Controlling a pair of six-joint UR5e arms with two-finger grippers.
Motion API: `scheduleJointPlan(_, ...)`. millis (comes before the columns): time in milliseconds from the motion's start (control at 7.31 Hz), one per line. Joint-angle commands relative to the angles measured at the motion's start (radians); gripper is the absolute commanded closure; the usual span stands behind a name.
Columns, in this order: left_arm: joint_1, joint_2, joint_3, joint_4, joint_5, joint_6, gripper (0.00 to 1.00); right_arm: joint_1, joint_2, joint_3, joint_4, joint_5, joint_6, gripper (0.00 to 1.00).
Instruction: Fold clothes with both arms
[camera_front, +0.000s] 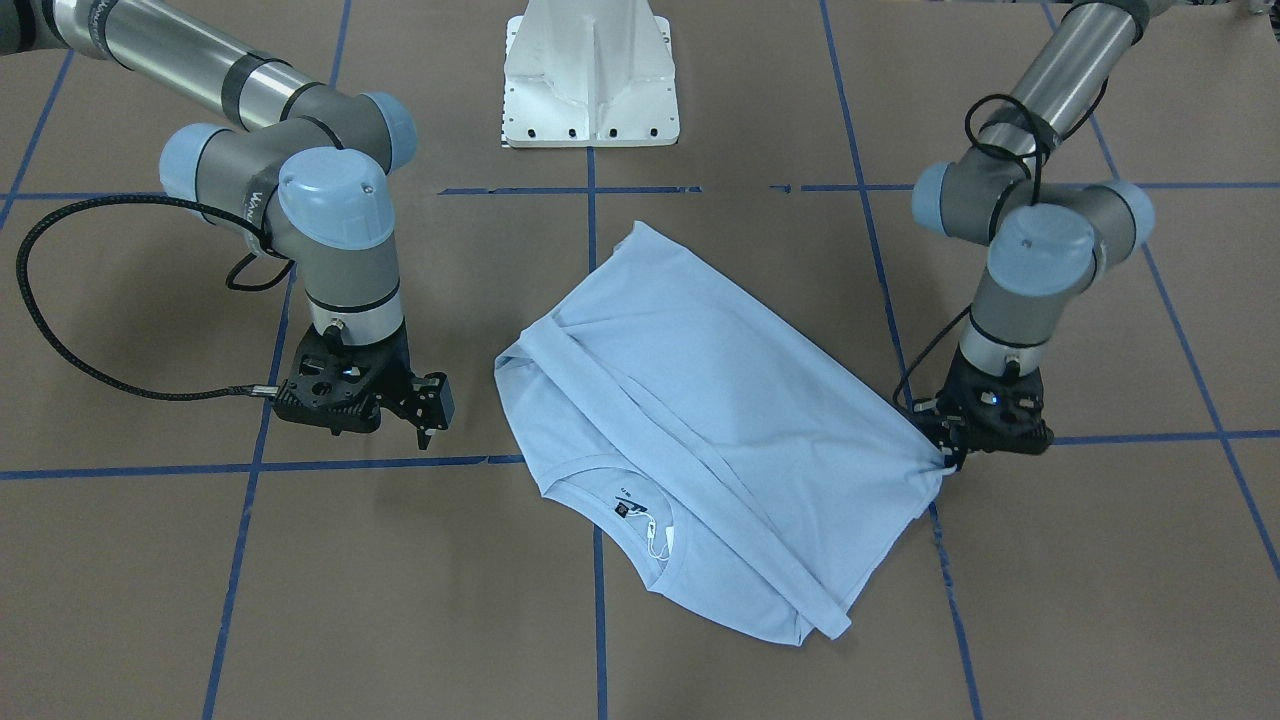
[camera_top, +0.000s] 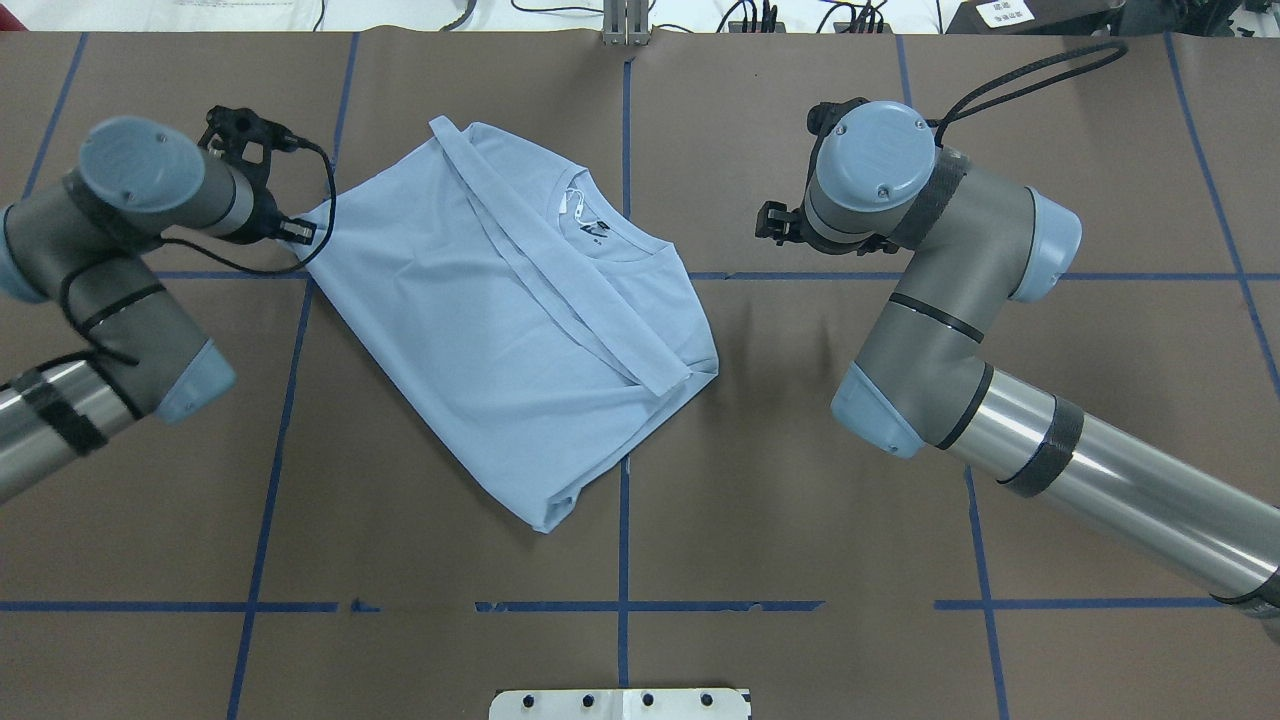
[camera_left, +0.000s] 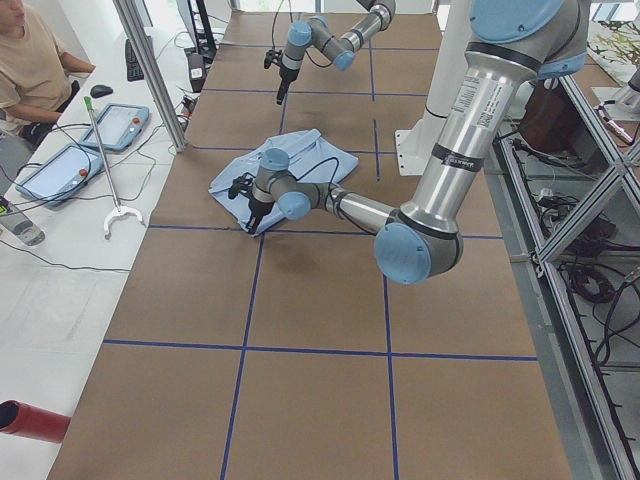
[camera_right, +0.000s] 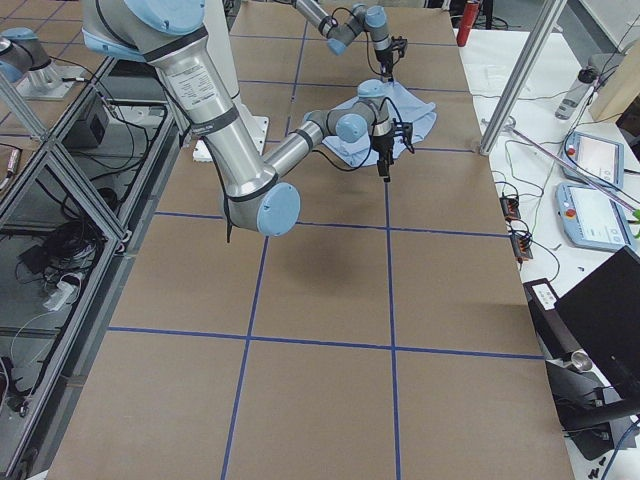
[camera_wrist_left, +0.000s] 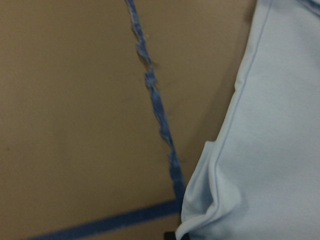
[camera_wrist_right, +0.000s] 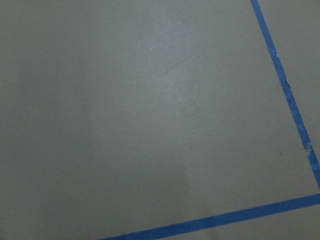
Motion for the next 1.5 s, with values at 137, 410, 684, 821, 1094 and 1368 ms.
scheduleJointPlan(137, -0.095, -0.159, 0.306, -0.165, 0.027, 0.125, 1.00, 0.001, 0.002, 0.004, 0.000, 0.000, 0.004, 0.00)
scheduleJointPlan(410, -0.121, -0.147, 0.274, -0.168, 0.016, 0.170, 0.01, -0.009, 0.000, -0.008, 0.074, -0.002, 0.017, 0.00)
scheduleJointPlan(684, -0.130, -0.130, 0.222, -0.168, -0.081, 0.169, 0.00, -0.045, 0.067, -0.060, 0.109, -0.005, 0.069, 0.00)
scheduleJointPlan(821, -0.132, -0.108, 0.191, -0.168, -0.134, 0.158, 0.00, -0.076, 0.135, -0.121, 0.112, -0.006, 0.167, 0.01)
scheduleJointPlan(1094, -0.132, -0.088, 0.165, -0.168, -0.136, 0.155, 0.00, -0.134, 0.224, -0.198, 0.110, -0.012, 0.281, 0.23)
scheduleJointPlan(1368, -0.132, -0.087, 0.162, -0.170, -0.137, 0.155, 0.00, -0.186, 0.290, -0.279, 0.109, -0.029, 0.320, 0.35)
